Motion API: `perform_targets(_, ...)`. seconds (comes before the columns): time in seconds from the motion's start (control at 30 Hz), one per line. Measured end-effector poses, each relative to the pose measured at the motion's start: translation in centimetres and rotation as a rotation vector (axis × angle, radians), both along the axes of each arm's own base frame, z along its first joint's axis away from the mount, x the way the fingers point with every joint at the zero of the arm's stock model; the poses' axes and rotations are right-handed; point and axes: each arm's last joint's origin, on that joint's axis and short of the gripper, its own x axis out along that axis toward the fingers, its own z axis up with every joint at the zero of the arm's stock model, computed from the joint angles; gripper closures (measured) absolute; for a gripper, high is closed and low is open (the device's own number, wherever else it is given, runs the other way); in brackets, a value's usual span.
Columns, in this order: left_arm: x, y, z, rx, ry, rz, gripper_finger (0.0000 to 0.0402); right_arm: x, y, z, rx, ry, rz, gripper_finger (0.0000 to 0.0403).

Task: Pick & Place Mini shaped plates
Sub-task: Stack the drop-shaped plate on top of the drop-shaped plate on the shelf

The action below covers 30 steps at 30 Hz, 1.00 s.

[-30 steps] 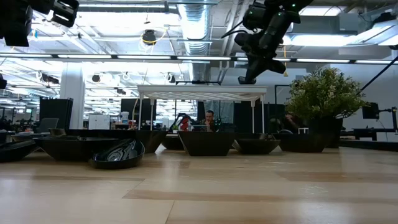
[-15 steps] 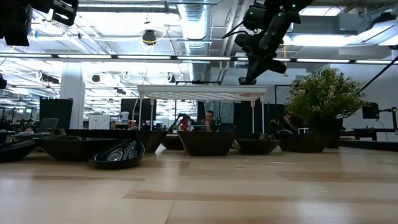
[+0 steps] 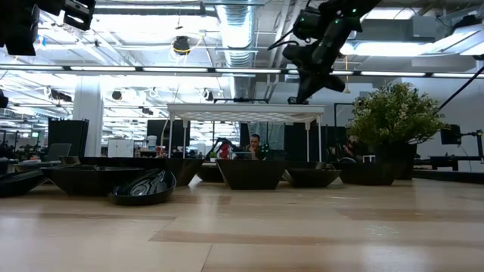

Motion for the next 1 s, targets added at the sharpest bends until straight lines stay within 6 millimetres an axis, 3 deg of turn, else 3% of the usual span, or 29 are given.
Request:
perform_targets(0.5,-0.03,-0.01,0.1,0.002,-0.012,0.0,0.0219,-0.02,-0.03,-0.5,0.034,0.022,-0.008,0.0401)
perform_targets(1.0,-0.03,-0.01,0.12,0.003,-0.015,0.0,0.0219,-0.02,-0.01,-0.52,0.041,0.021,-0.02,0.0351)
